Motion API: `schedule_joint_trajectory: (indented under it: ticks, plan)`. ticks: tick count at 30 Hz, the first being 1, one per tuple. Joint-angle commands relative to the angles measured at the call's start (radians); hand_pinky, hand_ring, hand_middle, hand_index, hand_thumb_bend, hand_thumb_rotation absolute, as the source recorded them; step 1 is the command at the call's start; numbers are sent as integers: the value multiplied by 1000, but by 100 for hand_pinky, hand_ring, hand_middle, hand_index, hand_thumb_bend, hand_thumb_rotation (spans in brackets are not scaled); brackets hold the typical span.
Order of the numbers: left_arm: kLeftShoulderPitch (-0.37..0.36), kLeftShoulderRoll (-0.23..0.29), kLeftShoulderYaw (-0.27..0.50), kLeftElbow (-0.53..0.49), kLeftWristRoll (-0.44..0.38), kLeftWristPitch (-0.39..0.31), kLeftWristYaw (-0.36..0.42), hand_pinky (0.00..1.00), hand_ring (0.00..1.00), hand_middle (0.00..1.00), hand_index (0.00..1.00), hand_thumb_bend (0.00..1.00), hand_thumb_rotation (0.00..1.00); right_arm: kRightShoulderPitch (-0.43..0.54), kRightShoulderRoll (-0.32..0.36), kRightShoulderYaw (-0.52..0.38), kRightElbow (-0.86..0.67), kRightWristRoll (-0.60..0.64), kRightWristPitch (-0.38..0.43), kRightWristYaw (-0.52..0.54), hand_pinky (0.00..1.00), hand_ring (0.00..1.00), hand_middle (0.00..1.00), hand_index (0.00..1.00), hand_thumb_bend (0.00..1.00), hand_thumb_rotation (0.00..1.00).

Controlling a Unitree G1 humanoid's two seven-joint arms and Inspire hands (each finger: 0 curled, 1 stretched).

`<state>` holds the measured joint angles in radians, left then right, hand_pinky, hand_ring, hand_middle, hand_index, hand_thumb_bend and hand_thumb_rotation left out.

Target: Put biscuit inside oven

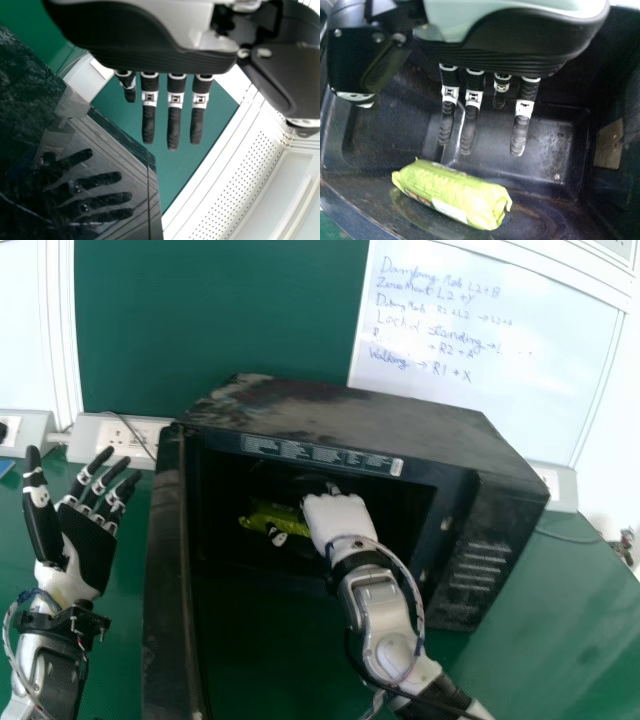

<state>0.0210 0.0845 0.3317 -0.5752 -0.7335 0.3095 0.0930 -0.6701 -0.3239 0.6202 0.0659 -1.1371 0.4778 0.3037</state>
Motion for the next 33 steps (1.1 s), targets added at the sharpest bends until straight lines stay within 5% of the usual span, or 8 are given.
schedule_joint_trajectory:
  ticks: [1,9,16,33]
  plan:
    - [-8,-2,0,5,0,-6,-1,72,70,70,72,85,36,25,-18,-21,-41,-19,-5,15,49,55,61,61,77,3]
    - [-6,-2,5,11,-2,-13,-12,73,71,71,72,83,37,99,-52,-58,-184,-68,-33,64,52,58,63,62,79,14]
    - [-4,-5,3,12,-2,-17,-17,73,71,71,74,85,36,178,-77,-107,-317,-103,-72,118,53,61,65,66,81,34]
    - [-3,-17,5,27,-9,-28,-30,76,72,72,75,84,35,444,-78,-289,-581,-83,-161,120,64,70,72,72,78,36]
